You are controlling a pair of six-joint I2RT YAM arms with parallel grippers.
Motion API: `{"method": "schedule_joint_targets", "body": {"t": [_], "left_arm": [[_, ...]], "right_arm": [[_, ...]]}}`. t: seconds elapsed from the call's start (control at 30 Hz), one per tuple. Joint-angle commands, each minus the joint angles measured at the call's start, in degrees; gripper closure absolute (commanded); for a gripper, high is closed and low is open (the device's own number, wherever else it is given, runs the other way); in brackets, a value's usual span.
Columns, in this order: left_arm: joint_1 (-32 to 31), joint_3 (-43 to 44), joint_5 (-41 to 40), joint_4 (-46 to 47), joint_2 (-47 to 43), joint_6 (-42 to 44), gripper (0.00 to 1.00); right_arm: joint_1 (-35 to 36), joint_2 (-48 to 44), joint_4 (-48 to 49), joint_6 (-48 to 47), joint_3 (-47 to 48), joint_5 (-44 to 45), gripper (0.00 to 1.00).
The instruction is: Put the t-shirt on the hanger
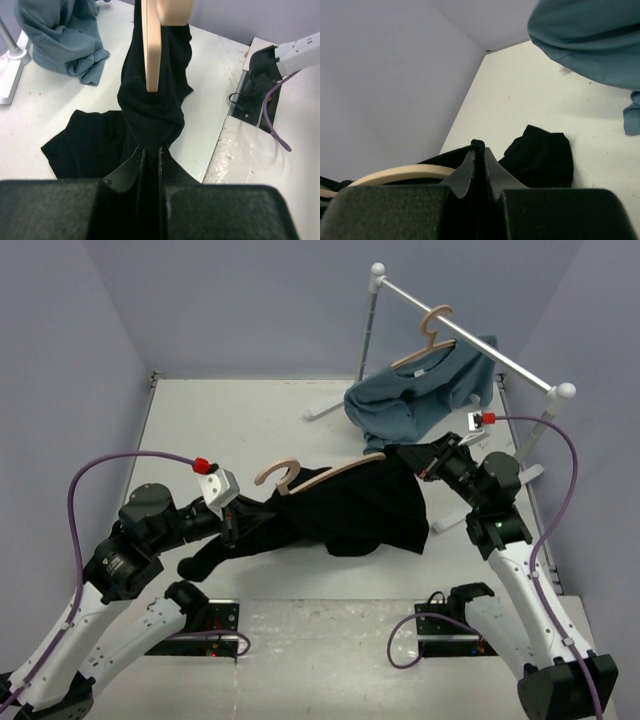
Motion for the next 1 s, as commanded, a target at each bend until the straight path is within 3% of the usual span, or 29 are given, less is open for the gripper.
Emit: {"method": "schedule_joint_targets", "body": {"t": [0.0, 0.2, 0.33, 0.43, 0.53, 0.7, 0.77, 0.87, 0.97], "left_arm": [[-0.1, -2.0, 4.2, -0.6, -2.7, 2.6, 1.0], [-0.1, -0.1, 5.8, 3.2, 4.7, 2.4, 1.0], [0.0, 4.5, 6.7, 8.5, 12.5, 1.6, 1.0], [0.0, 8.1, 12.8, 14.5, 18.8, 1.5, 1.0], [0.0, 13.4, 12.6, 14.5, 24.2, 3.3, 1.0], [0.0, 13.4, 14.8, 22.7, 26.4, 1.8, 1.0], [0.0, 11.1, 13.1, 26.8, 25.3, -0.4, 1.0], [0.0, 8.0, 12.4, 29.1, 24.2, -1.1, 1.0], [0.0, 6.3, 15.5, 29.3, 24.8, -0.6, 1.0]], "right_arm": [[-7.8, 2.2, -9.9, -9.1, 6.8, 4.9, 1.0], [-5.2, 4.5, -11.2, -13.5, 13.2, -12.8, 1.0], [0.7, 6.6, -19.4, -20.0, 21.8, -16.4, 0.96], [1.8, 8.5, -24.5, -24.5, 26.9, -19.9, 0.88], [1.8, 9.8, -31.2, -29.4, 30.9, -21.5, 0.89], [1.7, 11.4, -38.2, -31.8, 32.5, -14.3, 0.61], [1.6, 12.2, -42.1, -31.8, 33.2, -5.9, 0.48], [1.0, 10.8, -43.5, -30.3, 33.7, -0.1, 0.36], [1.0, 6.6, -39.4, -30.3, 34.2, -5.2, 0.31]]}}
